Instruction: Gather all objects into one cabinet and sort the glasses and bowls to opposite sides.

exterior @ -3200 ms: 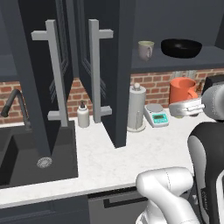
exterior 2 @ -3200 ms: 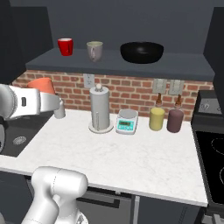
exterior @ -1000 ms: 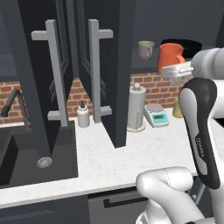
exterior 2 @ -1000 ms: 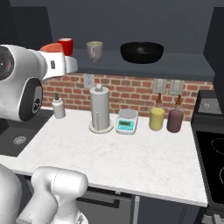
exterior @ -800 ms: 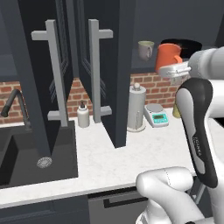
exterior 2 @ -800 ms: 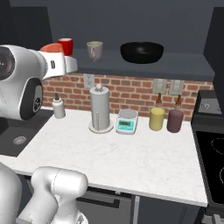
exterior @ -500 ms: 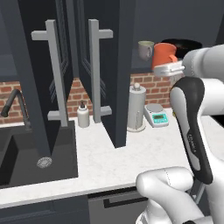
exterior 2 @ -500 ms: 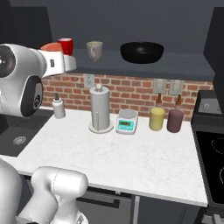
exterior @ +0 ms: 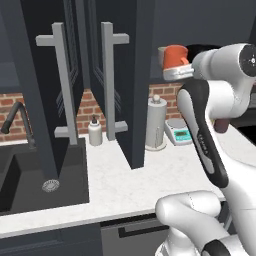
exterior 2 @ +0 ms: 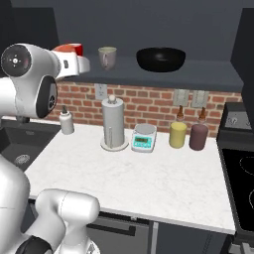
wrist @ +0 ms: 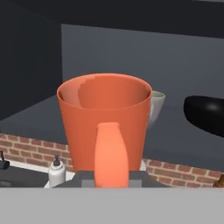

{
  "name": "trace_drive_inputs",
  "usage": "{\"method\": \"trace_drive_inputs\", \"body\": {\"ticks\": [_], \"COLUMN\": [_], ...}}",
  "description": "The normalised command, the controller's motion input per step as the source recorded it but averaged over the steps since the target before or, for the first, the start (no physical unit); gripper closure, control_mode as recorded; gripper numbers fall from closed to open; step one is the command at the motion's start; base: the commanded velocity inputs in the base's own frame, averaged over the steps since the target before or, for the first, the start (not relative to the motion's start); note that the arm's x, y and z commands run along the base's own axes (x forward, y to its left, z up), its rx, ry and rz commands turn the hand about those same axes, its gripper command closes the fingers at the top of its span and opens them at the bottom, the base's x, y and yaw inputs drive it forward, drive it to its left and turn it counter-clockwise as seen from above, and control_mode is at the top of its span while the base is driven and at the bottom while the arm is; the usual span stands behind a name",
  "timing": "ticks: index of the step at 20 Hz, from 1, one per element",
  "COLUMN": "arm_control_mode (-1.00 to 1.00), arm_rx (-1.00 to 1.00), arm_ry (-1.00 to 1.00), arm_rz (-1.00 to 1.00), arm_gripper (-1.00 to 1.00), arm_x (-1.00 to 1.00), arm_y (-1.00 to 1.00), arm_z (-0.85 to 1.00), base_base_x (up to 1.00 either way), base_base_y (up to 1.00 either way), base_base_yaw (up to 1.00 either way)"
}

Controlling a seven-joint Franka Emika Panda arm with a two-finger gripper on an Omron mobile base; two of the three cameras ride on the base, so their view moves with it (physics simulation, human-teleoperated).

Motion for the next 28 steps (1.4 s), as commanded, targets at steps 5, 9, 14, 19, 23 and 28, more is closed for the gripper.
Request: {"method": "trace_drive_inputs", "body": {"ticks": [5,9,14,19,23,28], "arm_control_mode": [-1.00,-1.00,-1.00,-1.00,-1.00,-1.00], "arm_rx": [0.00,0.00,0.00,0.00,0.00,0.00], "arm_ry": [0.00,0.00,0.02,0.04,0.05,0.02], "arm_rz": [0.00,0.00,0.00,0.00,0.00,0.01], "arm_gripper": [1.00,1.00,1.00,1.00,1.00,1.00], "arm_x": [0.53,0.41,0.39,0.31,0.25,0.17], "arm_y": [0.08,0.08,0.05,0.05,0.03,0.00], "arm_z": [0.00,-0.06,-0.07,-0.04,0.00,-0.03], "base_base_x": [0.00,0.00,0.00,0.00,0.00,0.00], "base_base_y": [0.00,0.00,0.00,0.00,0.00,0.00], "base_base_yaw": [0.00,0.00,0.00,0.00,0.00,0.00]}}
